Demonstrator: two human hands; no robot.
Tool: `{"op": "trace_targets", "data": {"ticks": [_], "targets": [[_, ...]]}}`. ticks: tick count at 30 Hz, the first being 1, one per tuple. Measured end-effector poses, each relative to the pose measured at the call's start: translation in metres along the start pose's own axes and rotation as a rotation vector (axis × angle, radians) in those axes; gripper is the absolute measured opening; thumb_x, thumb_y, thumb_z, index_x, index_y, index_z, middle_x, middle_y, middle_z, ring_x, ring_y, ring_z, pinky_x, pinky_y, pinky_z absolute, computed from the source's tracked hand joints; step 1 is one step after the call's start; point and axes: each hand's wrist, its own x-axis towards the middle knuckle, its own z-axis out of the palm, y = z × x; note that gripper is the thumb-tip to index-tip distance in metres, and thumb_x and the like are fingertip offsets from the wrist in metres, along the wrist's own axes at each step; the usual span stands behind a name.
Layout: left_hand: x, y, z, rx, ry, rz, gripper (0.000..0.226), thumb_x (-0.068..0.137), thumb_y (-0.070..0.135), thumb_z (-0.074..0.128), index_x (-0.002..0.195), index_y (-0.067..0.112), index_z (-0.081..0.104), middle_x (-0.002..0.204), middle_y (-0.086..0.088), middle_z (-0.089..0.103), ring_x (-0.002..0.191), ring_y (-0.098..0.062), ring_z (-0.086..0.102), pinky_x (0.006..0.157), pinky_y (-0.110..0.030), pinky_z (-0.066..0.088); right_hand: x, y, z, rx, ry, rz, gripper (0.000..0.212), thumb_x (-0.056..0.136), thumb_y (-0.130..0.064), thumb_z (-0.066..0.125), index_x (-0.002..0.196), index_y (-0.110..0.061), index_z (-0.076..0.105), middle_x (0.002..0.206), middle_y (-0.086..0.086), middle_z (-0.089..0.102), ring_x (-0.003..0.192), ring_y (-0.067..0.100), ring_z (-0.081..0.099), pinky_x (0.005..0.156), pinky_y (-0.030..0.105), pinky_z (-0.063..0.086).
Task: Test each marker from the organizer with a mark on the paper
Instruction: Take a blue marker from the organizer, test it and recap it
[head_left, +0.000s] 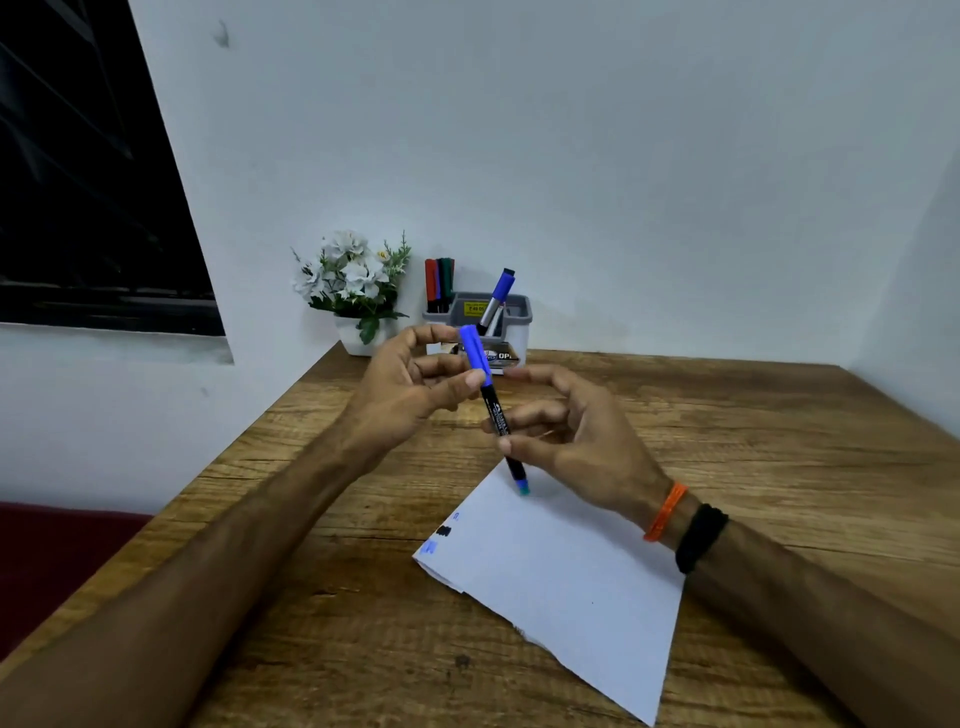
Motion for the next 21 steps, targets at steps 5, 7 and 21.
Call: {"op": "trace_targets", "data": {"ticks": [5, 7, 21], "targets": [[-0.001, 0.004, 0.008, -0.009, -0.023, 0.011, 0.06, 0.07, 0.009, 0.074, 0.124, 0.007, 0.047, 0.074, 0.002, 0.073, 0.072, -0.008, 0.07, 0.06, -0.018, 0.052, 0.0, -0.014, 0.001, -0.14, -0.02, -0.132, 0.107, 0.075, -0.003, 0.083, 0.15, -0.047, 0.021, 0.09, 0.0, 0.069, 0.068, 0.016, 0.072, 0.067, 0.028, 0.06], [-0.001, 0.003, 0.007, -0.007, -0.029, 0.015, 0.061, 0.069, 0.01, 0.074, 0.124, 0.008, 0.047, 0.077, -0.001, 0.072, 0.073, -0.01, 0.07, 0.06, -0.018, 0.052, 0.0, -0.017, 0.001, -0.175, -0.026, -0.168, 0.105, 0.076, -0.004, 0.082, 0.15, -0.047, 0.022, 0.086, -0.004, 0.065, 0.062, 0.012, 0.069, 0.062, 0.021, 0.055], [0.019, -0.048, -0.019, 1.049, -0.021, -0.004, 0.063, 0.088, 0.058, 0.055, 0.137, 0.019, 0.048, 0.141, -0.002, 0.051, 0.128, -0.02, 0.046, 0.107, -0.043, 0.039, 0.041, -0.009, -0.021, -0.241, 0.145, -0.194, 0.095, 0.072, -0.009, 0.085, 0.142, -0.047, 0.034, 0.085, -0.001, 0.067, 0.058, 0.012, 0.065, 0.075, 0.038, 0.062]]}}
